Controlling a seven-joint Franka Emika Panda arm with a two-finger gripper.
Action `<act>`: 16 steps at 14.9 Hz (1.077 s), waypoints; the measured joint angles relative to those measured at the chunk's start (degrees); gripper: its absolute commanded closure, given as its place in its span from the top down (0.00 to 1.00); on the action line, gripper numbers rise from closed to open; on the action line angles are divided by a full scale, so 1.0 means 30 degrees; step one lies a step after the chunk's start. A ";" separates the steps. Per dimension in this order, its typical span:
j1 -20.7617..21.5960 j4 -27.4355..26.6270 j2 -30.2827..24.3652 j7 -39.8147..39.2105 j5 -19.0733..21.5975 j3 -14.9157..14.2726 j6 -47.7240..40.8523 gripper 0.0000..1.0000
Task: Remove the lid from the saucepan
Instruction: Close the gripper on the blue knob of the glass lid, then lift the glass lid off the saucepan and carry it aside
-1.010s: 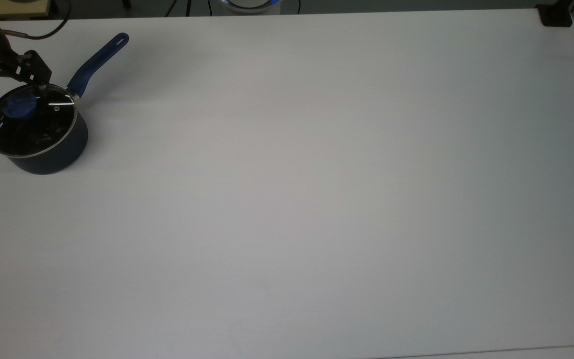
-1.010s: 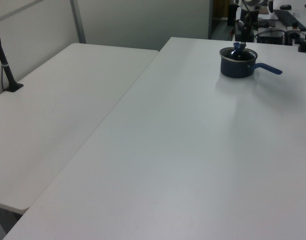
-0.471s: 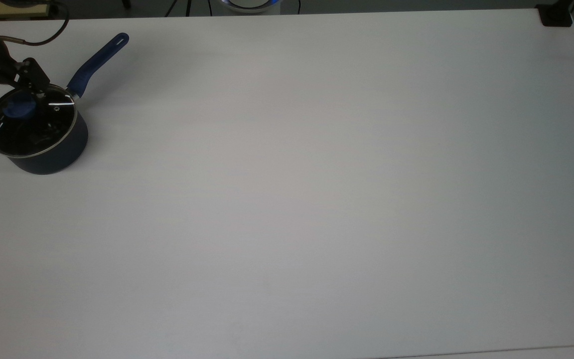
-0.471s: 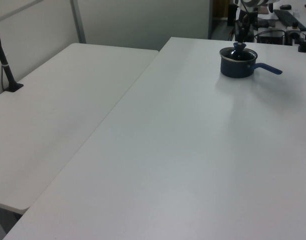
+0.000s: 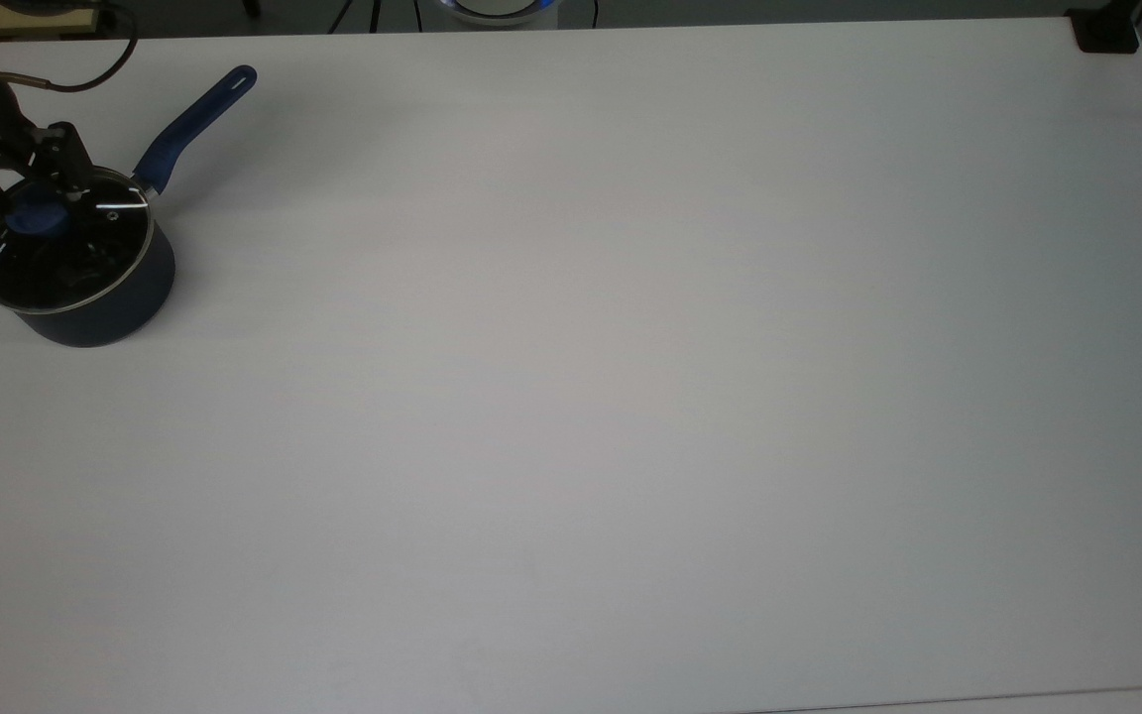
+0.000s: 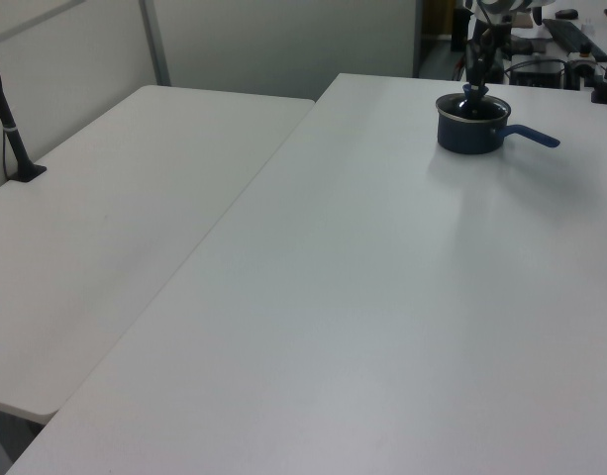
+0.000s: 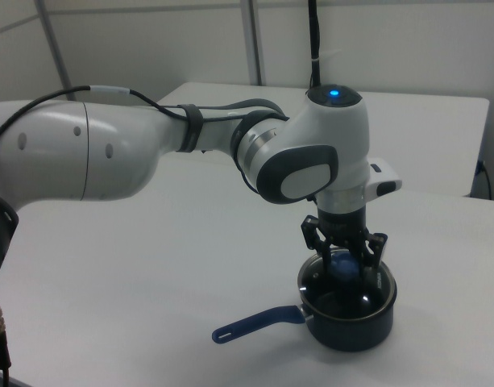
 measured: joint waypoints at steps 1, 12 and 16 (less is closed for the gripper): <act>0.0002 0.0012 0.0000 0.0000 0.0133 -0.0001 0.0007 0.50; 0.3557 0.0426 -0.1833 0.3139 -0.2196 0.0256 -0.1576 0.47; 0.7397 -0.1013 -0.2139 0.7068 -0.4158 0.0313 -0.1624 0.47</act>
